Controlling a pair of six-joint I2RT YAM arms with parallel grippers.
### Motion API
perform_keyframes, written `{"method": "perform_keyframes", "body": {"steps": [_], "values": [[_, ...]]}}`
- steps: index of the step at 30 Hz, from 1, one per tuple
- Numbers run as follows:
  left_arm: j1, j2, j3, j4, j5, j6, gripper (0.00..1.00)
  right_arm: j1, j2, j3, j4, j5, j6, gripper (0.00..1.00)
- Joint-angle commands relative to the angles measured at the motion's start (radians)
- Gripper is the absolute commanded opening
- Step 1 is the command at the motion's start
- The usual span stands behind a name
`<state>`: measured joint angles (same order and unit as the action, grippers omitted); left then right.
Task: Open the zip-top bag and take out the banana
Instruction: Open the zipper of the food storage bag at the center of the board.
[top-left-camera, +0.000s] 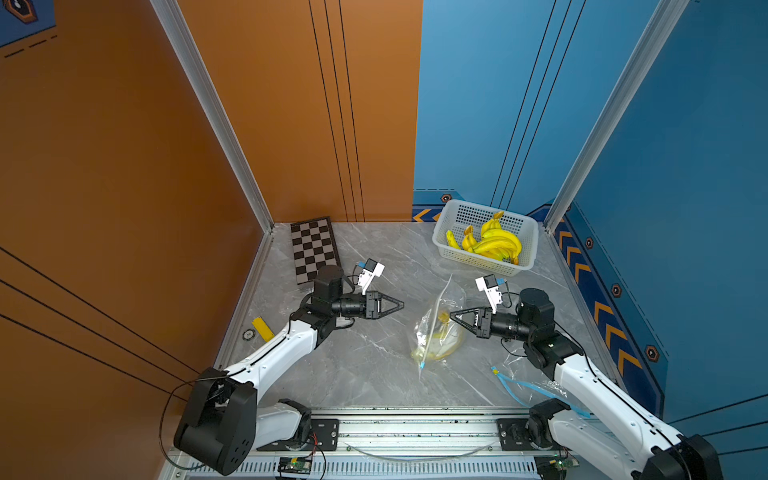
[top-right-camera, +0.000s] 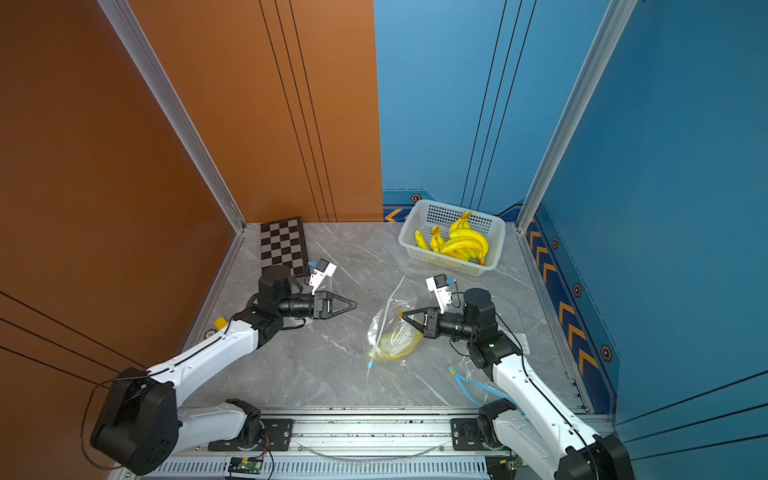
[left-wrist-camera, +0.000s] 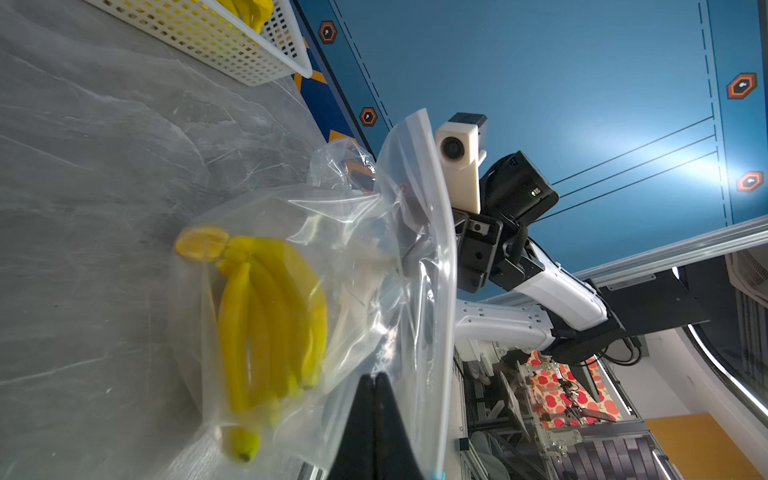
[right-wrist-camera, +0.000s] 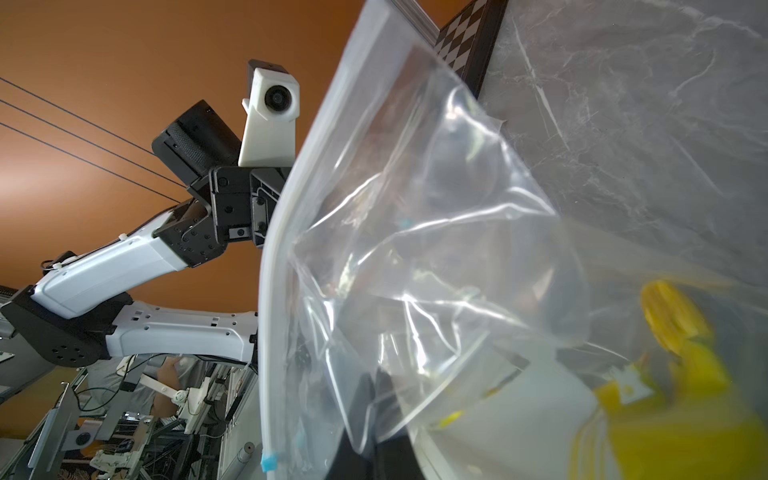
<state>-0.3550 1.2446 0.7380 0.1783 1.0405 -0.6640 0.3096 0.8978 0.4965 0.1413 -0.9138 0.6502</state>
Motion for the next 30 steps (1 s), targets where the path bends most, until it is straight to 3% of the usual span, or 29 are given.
{"method": "perform_keyframes", "body": {"steps": [1, 5, 6, 8, 9, 13, 16, 24, 30], "values": [[0.014, -0.003, 0.051, -0.274, -0.031, 0.185, 0.0, -0.025, -0.028, -0.028, -0.016, -0.043, -0.009, 0.0], [-0.024, 0.014, 0.065, -0.172, -0.005, 0.091, 0.0, -0.024, -0.033, -0.027, -0.021, -0.053, -0.006, 0.0], [-0.042, 0.025, 0.054, -0.046, 0.019, -0.005, 0.09, -0.022, -0.038, -0.027, -0.02, -0.049, -0.006, 0.0], [-0.093, 0.042, 0.043, 0.175, 0.036, -0.167, 0.91, -0.015, -0.043, -0.026, -0.02, -0.039, -0.005, 0.0], [-0.127, 0.051, 0.062, 0.194, 0.041, -0.173, 0.99, -0.014, -0.04, -0.026, -0.02, -0.039, -0.005, 0.0], [-0.256, 0.127, 0.137, 0.197, 0.115, -0.155, 0.98, -0.006, -0.027, -0.026, -0.007, -0.039, -0.002, 0.0], [-0.287, 0.146, 0.132, 0.195, 0.145, -0.124, 0.98, -0.007, -0.022, -0.018, -0.003, -0.038, 0.004, 0.0], [-0.257, 0.153, 0.074, 0.195, 0.166, -0.083, 0.95, -0.013, -0.03, -0.011, -0.026, -0.052, -0.006, 0.0], [-0.289, 0.191, 0.062, 0.198, 0.136, -0.063, 0.8, -0.023, -0.028, -0.009, -0.031, -0.065, -0.006, 0.0]]}}
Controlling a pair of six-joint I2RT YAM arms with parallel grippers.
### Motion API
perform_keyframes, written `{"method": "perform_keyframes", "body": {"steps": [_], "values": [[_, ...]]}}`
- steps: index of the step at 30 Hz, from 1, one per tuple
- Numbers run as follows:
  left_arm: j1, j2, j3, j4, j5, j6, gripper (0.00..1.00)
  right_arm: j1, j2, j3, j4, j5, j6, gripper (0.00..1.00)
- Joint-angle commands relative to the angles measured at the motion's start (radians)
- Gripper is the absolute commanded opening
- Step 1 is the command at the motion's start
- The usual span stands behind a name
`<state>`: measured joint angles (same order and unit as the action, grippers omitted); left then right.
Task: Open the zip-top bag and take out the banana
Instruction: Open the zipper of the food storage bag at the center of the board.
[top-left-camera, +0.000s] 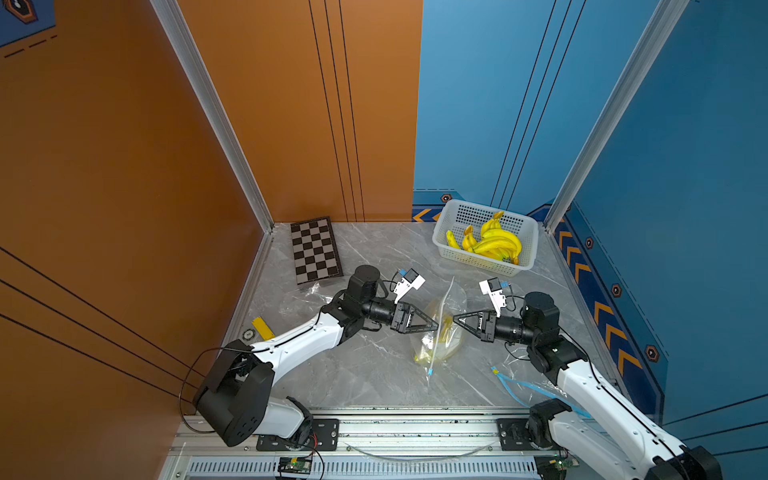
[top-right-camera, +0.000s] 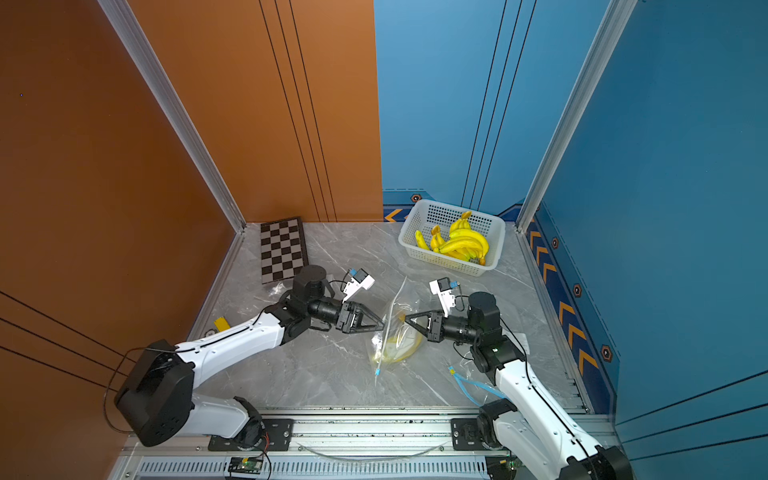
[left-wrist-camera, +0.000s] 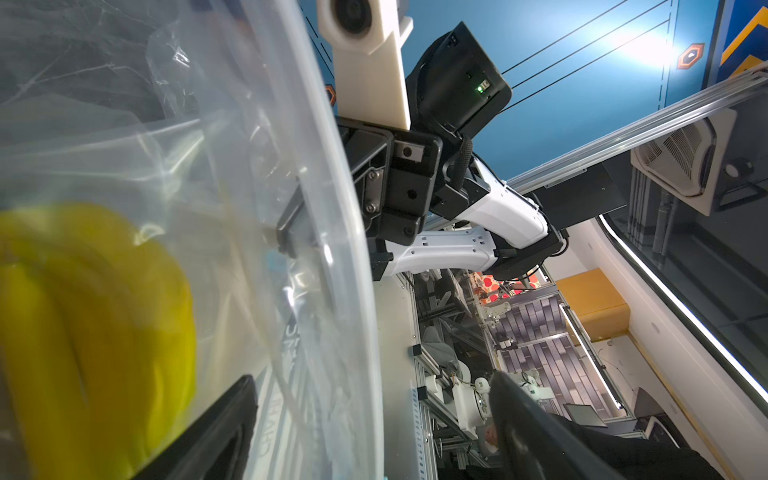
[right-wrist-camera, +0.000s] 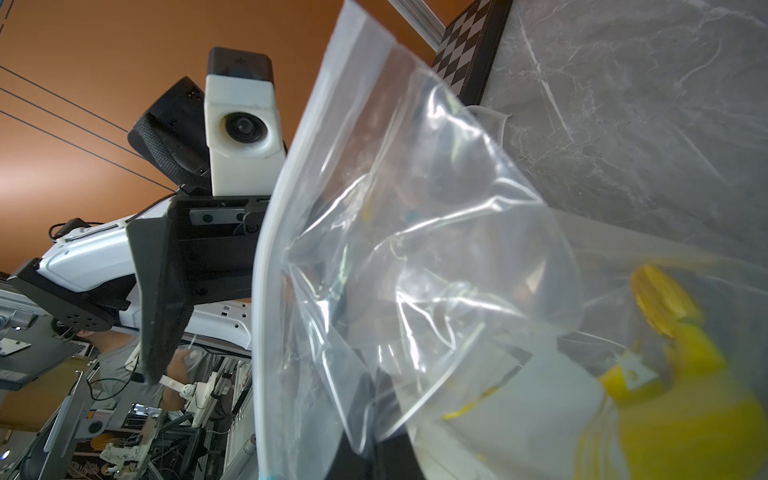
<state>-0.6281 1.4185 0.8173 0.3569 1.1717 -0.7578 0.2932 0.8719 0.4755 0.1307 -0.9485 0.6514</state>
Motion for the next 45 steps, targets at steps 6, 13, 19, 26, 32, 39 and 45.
{"method": "perform_keyframes", "body": {"steps": [6, 13, 19, 26, 32, 39, 45], "values": [[-0.009, 0.049, -0.026, 0.02, -0.03, 0.04, 0.32, -0.009, 0.003, 0.014, -0.025, -0.041, -0.009, 0.0], [0.031, 0.009, -0.012, 0.019, -0.052, 0.019, 0.0, -0.021, -0.012, 0.003, -0.029, -0.052, -0.015, 0.0], [0.145, -0.104, -0.071, -0.046, -0.109, 0.039, 0.0, -0.107, -0.086, -0.048, -0.027, -0.087, -0.009, 0.0], [0.167, -0.129, -0.084, -0.091, -0.107, 0.059, 0.0, -0.108, -0.138, -0.099, 0.04, -0.097, 0.065, 0.07], [0.073, -0.124, 0.05, -0.093, -0.157, 0.029, 0.0, -0.043, -0.145, 0.302, -0.641, 0.24, -0.085, 1.0], [-0.031, -0.103, 0.108, -0.093, -0.208, 0.03, 0.0, 0.398, -0.064, 0.541, -0.651, 0.457, 0.143, 1.0], [-0.048, -0.114, 0.082, -0.093, -0.205, 0.036, 0.0, 0.526, 0.044, 0.531, -0.634, 0.541, 0.161, 0.66]]}}
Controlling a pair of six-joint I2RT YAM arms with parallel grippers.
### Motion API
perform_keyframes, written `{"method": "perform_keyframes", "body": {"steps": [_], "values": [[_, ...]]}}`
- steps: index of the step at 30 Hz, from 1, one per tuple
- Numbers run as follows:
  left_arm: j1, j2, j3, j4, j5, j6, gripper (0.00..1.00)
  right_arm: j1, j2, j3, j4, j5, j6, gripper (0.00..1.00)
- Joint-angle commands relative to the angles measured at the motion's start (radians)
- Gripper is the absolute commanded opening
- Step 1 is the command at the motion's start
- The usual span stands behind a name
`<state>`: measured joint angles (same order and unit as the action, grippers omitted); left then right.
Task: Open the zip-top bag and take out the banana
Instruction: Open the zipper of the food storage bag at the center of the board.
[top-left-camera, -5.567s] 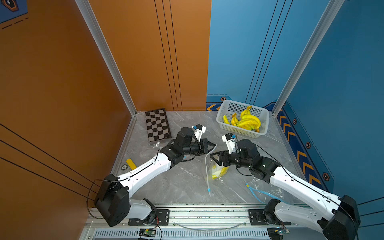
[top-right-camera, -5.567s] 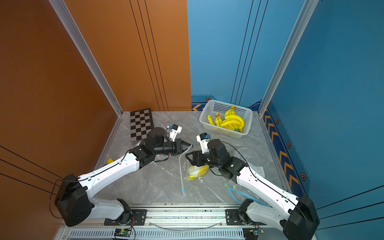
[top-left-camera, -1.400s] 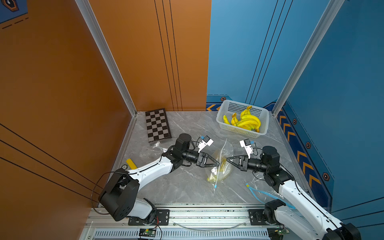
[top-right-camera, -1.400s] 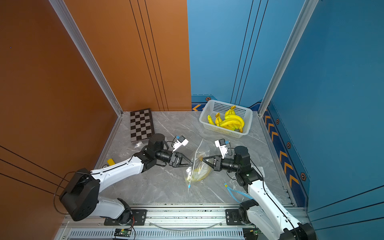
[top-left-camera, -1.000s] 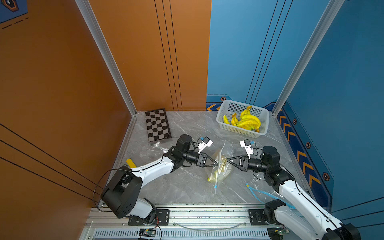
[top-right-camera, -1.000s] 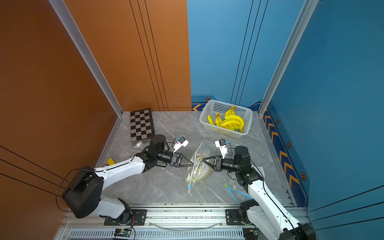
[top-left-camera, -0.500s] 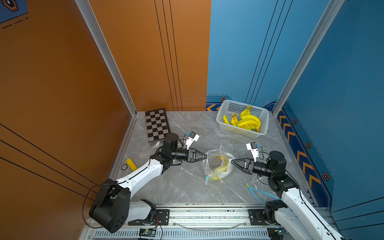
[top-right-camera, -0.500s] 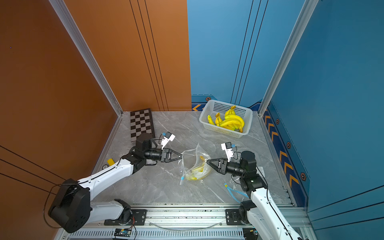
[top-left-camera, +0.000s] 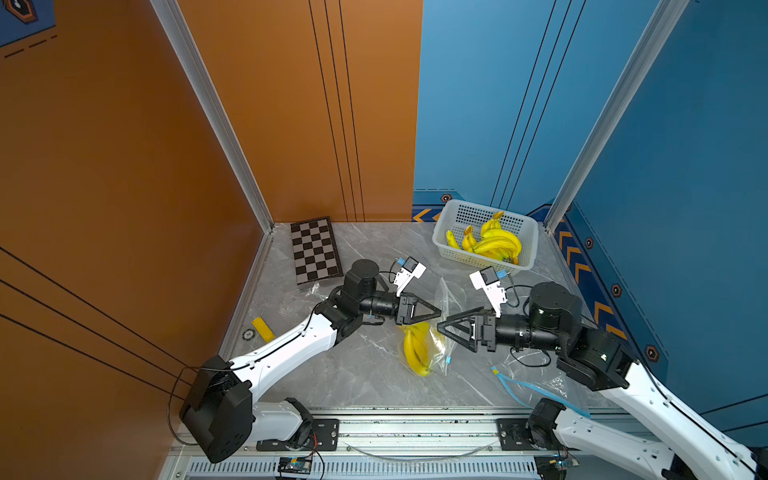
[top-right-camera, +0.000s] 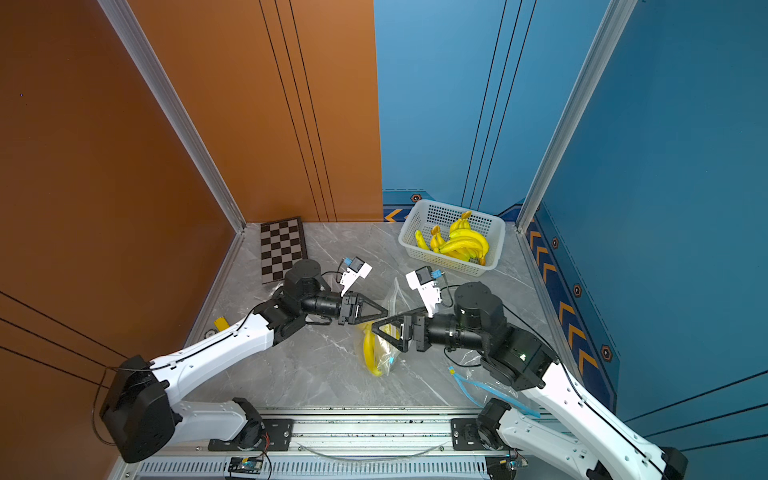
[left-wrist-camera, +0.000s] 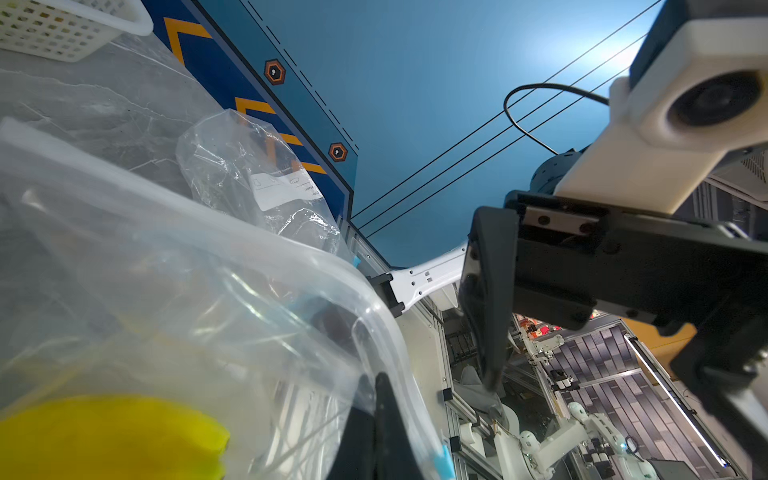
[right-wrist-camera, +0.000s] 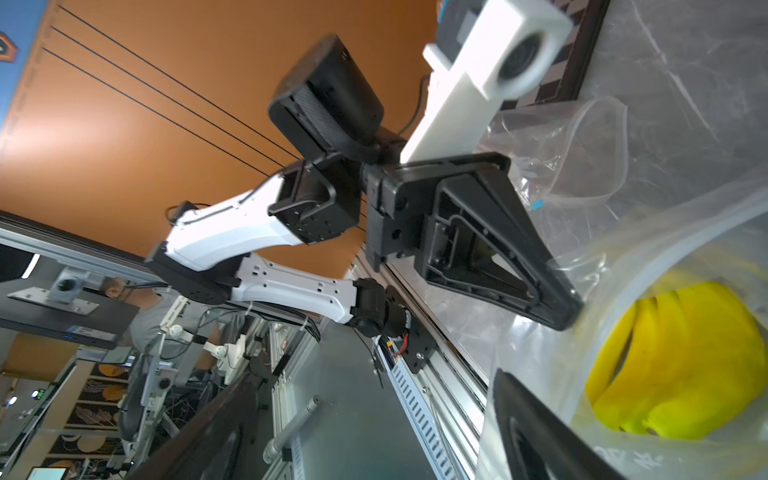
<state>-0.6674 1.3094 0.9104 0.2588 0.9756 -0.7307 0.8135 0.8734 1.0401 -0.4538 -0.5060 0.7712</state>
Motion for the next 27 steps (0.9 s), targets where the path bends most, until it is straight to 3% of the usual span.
{"method": "perform_keyframes", "body": {"steps": [1, 3, 7, 14, 19, 22, 23, 24, 27], "values": [[-0.01, -0.01, -0.016, 0.006, -0.008, 0.009, 0.0, -0.003, 0.054, -0.045, -0.04, 0.101, 0.035, 0.59], [-0.009, -0.023, -0.032, 0.006, -0.006, 0.01, 0.0, -0.038, 0.068, -0.08, 0.005, 0.092, 0.034, 0.48], [0.007, -0.056, -0.089, 0.006, -0.009, 0.003, 0.0, -0.155, 0.044, -0.14, 0.115, 0.06, 0.06, 0.39], [0.077, -0.12, -0.148, 0.005, 0.014, -0.013, 0.0, -0.294, 0.057, -0.157, -0.026, 0.01, 0.015, 0.4], [0.083, -0.111, -0.149, 0.005, 0.025, -0.012, 0.0, -0.26, 0.141, -0.114, -0.054, -0.01, -0.035, 0.36], [0.08, -0.096, -0.146, 0.005, 0.027, -0.007, 0.0, -0.222, 0.201, -0.056, -0.075, -0.006, -0.069, 0.22], [0.08, -0.092, -0.145, 0.005, 0.028, -0.006, 0.0, -0.217, 0.202, -0.038, -0.069, 0.01, -0.068, 0.08], [0.08, -0.089, -0.146, 0.006, 0.029, -0.004, 0.0, -0.213, 0.194, -0.023, -0.063, 0.041, -0.068, 0.0], [0.091, -0.087, -0.157, 0.007, 0.034, 0.003, 0.0, -0.194, 0.157, 0.068, -0.145, 0.183, -0.107, 0.0]]}}
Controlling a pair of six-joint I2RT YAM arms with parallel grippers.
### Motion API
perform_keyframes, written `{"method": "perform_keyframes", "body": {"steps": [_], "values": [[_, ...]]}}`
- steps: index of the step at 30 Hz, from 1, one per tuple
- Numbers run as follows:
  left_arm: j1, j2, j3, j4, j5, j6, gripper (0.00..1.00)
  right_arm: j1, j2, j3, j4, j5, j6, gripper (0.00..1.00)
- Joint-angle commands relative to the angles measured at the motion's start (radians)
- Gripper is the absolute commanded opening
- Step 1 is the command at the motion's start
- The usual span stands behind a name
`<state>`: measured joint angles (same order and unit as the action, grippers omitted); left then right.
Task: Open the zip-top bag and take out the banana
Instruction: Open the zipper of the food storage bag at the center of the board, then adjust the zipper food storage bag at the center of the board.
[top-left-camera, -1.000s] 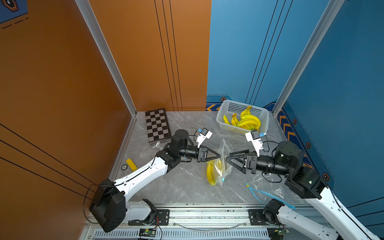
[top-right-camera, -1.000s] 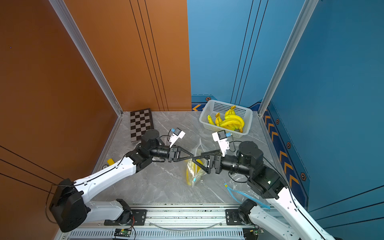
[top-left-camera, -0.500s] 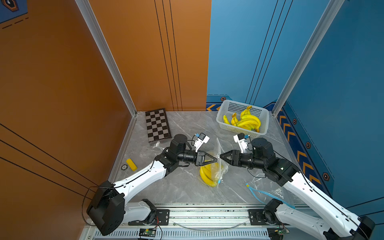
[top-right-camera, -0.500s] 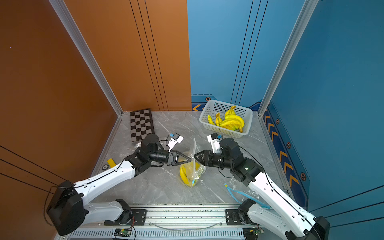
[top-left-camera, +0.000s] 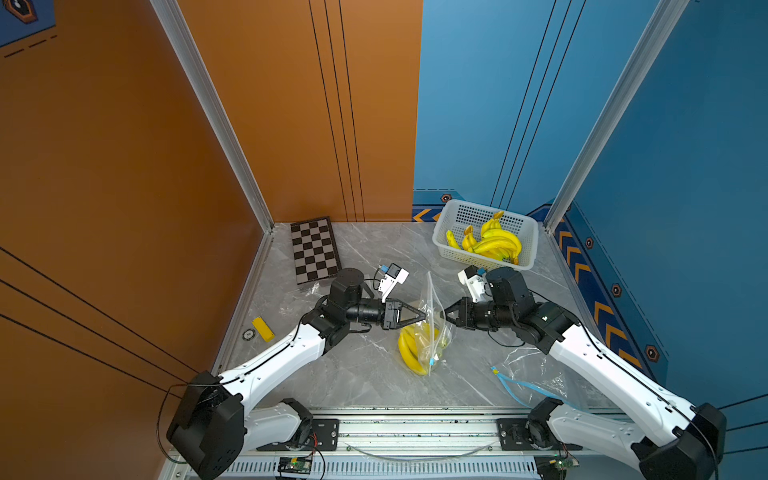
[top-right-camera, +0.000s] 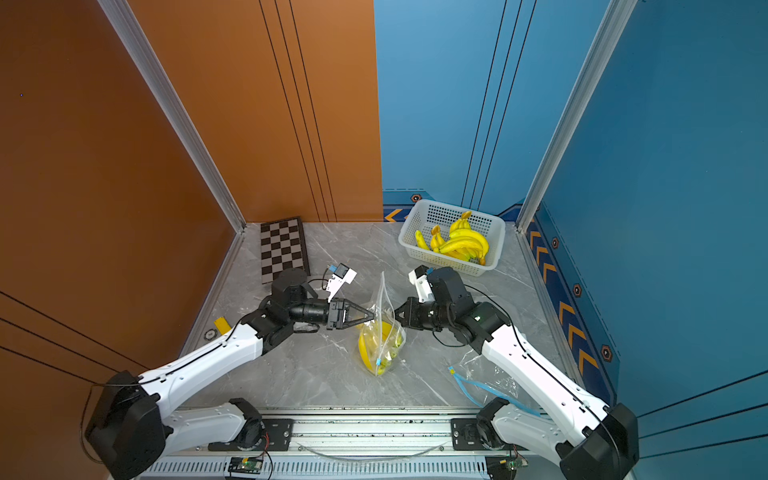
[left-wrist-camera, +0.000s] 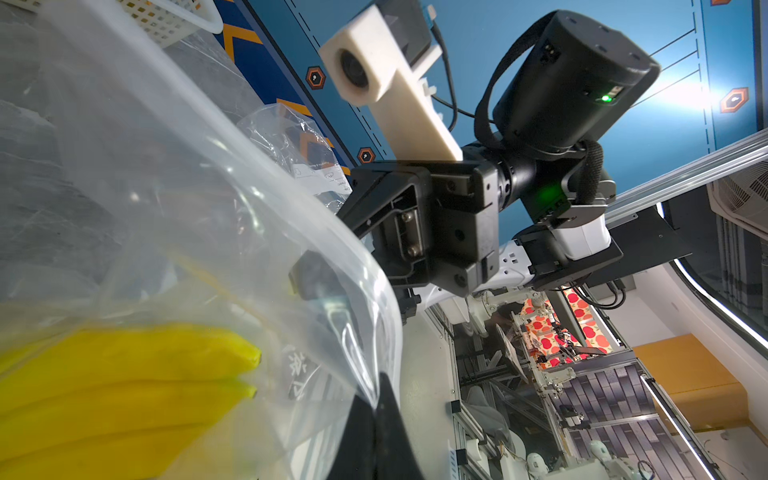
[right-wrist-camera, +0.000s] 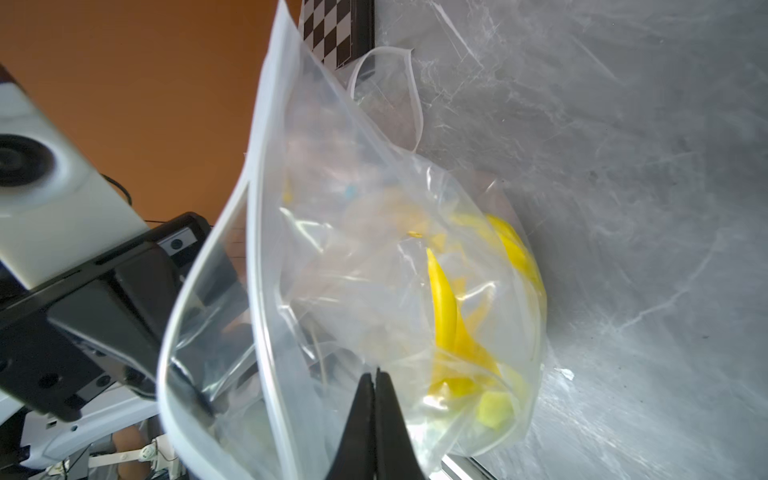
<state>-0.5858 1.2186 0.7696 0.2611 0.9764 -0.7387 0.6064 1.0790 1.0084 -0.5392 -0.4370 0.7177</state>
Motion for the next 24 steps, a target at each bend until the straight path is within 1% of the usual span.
{"method": "perform_keyframes", "body": {"steps": [1, 3, 6, 7, 8, 12, 20, 24], "values": [[0.014, 0.004, -0.022, 0.003, 0.037, 0.013, 0.0, 0.015, -0.055, 0.132, -0.08, 0.124, -0.061, 0.0], [0.024, 0.005, -0.027, 0.004, 0.043, 0.013, 0.0, 0.026, -0.057, 0.168, -0.096, 0.119, -0.059, 0.0], [0.03, 0.008, -0.019, 0.002, 0.05, 0.015, 0.0, 0.072, -0.041, 0.189, -0.089, 0.1, -0.027, 0.0], [0.031, 0.009, -0.014, 0.002, 0.051, 0.014, 0.0, 0.088, -0.029, 0.186, -0.085, 0.099, -0.013, 0.0], [0.032, 0.011, -0.01, 0.003, 0.052, 0.015, 0.0, 0.127, -0.012, 0.18, -0.085, 0.098, -0.001, 0.0], [0.032, 0.01, -0.002, 0.001, 0.055, 0.012, 0.0, 0.18, 0.033, 0.13, -0.06, 0.1, 0.02, 0.0], [0.029, -0.016, -0.016, 0.001, 0.046, 0.001, 0.0, 0.182, 0.108, 0.074, -0.045, 0.12, 0.028, 0.0], [0.018, -0.01, 0.001, 0.002, 0.042, -0.001, 0.0, 0.199, 0.195, 0.129, -0.065, 0.152, 0.004, 0.0]]}}
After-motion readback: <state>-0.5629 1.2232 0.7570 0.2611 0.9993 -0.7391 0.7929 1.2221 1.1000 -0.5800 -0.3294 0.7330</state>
